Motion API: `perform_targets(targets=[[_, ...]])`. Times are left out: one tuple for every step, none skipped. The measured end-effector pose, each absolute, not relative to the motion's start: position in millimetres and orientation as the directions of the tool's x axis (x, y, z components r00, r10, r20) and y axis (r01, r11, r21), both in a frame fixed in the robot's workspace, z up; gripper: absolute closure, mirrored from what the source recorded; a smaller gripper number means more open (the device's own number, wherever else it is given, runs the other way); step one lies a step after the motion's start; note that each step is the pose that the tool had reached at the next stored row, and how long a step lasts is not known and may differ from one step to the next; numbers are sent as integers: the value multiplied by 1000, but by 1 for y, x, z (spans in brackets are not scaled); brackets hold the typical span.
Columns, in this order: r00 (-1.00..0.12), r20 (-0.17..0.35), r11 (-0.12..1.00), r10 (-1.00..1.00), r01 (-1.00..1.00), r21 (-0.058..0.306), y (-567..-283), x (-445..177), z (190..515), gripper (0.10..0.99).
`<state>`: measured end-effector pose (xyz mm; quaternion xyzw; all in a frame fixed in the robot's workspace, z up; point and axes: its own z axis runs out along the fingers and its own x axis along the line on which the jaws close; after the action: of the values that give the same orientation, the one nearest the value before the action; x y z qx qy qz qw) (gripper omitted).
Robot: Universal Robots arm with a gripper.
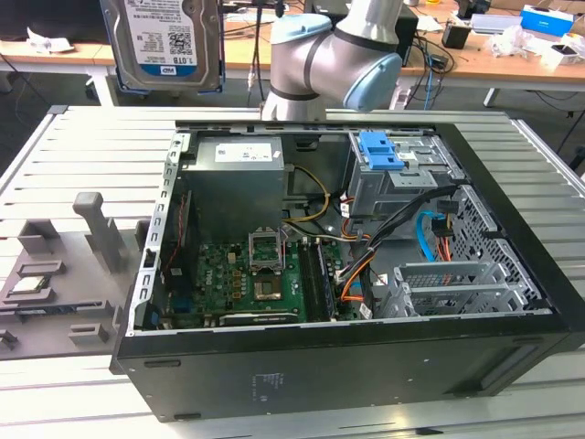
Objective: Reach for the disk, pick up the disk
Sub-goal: 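Pick up the disk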
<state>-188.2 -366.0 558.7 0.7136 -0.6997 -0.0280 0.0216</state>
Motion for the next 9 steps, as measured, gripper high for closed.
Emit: perform_targets(targets=[[19,-10,-20,-1000,-997,70,-366,-186,559,722],[19,-10,-20,-1000,-997,71,-366,-184,559,722],[19,-10,-20,-1000,-997,71,-366,-182,559,722],[19,-10,-20,-1000,-997,71,-366,-181,559,722],[19,-10,-20,-1000,-997,71,-366,-179,559,722],[19,-10,-20,-1000,-997,71,-366,-177,559,722],[19,-10,-20,-1000,-997,72,-366,-175,559,722],[19,-10,-20,-1000,-997,72,-366,-174,559,722],[19,-10,-20,-1000,-997,72,-366,-172,559,722]])
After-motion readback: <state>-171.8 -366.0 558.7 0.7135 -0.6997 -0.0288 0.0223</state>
